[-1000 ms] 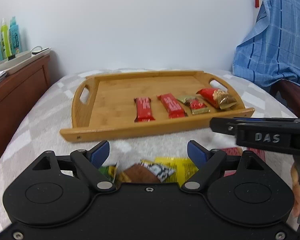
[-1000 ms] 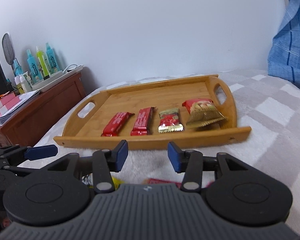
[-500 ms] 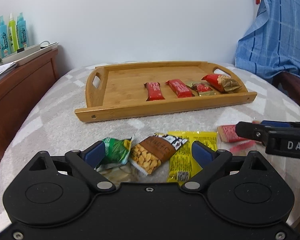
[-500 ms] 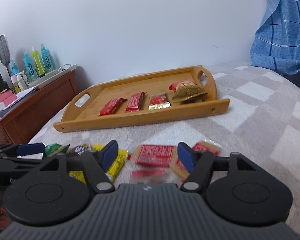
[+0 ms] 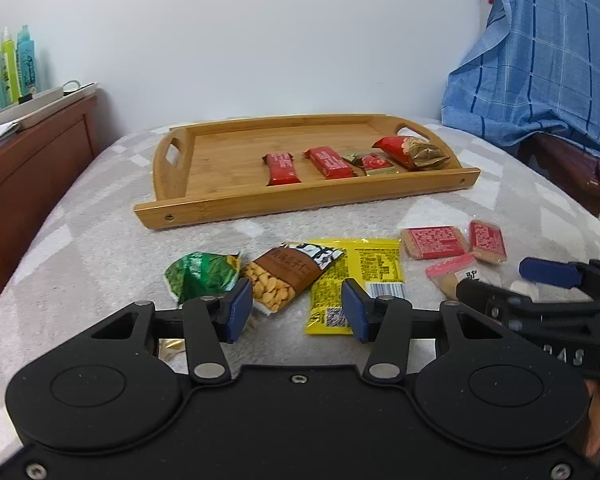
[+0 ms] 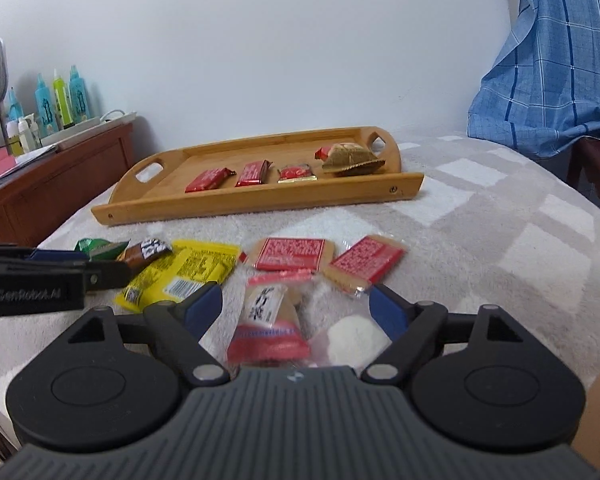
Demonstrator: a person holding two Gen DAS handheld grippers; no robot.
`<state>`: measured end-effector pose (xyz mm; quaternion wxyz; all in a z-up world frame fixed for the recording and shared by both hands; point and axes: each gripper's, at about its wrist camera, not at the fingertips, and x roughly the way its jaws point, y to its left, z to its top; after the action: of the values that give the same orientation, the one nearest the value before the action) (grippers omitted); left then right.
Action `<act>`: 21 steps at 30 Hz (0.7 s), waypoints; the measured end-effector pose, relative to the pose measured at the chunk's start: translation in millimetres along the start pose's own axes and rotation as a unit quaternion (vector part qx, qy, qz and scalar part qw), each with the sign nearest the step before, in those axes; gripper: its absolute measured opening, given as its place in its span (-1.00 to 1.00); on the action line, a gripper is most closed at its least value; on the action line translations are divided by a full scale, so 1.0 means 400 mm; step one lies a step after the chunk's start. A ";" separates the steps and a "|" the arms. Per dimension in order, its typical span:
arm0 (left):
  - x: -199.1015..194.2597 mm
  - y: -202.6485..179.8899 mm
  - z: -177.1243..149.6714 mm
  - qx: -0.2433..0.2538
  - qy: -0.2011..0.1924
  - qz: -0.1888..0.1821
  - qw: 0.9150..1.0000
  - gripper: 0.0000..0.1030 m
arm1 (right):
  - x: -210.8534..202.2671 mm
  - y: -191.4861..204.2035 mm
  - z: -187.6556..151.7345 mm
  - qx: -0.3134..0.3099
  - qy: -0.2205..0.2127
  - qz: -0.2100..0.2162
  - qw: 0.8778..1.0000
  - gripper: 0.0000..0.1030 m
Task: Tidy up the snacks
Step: 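Grasp the brown peanut packet with the left tool while the right tool grasps the pink-white soda packet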
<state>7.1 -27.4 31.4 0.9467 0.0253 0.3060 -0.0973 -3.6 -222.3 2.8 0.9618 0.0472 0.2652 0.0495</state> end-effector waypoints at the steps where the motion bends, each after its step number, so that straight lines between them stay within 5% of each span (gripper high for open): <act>1: 0.005 -0.001 0.002 0.000 0.000 0.001 1.000 -0.09 | -0.004 0.002 -0.003 -0.001 -0.002 0.001 1.000 0.73; 7: 0.049 0.010 0.028 -0.021 0.000 0.011 1.000 -0.08 | -0.021 0.027 -0.013 -0.031 -0.027 0.004 0.999 0.33; 10: 0.077 0.014 0.035 -0.028 0.007 0.025 0.999 0.14 | -0.017 0.048 -0.017 -0.058 -0.021 0.010 0.998 -0.02; 17: 0.115 -0.006 0.035 -0.002 0.010 0.024 1.000 0.35 | 0.007 0.061 -0.025 -0.063 0.002 -0.003 0.998 -0.03; 18: 0.118 -0.009 0.035 0.001 0.008 0.023 1.000 0.40 | 0.012 0.058 -0.024 -0.058 0.006 -0.005 0.998 0.18; 21: 0.122 -0.015 0.034 -0.001 0.010 0.019 1.000 0.50 | 0.023 0.048 -0.020 -0.042 0.013 -0.003 0.999 0.19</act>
<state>52.3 -43.1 14.2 0.9453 0.0311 0.3150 -0.0790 -1.2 -201.5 -6.6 0.9594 0.0050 0.2758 0.0585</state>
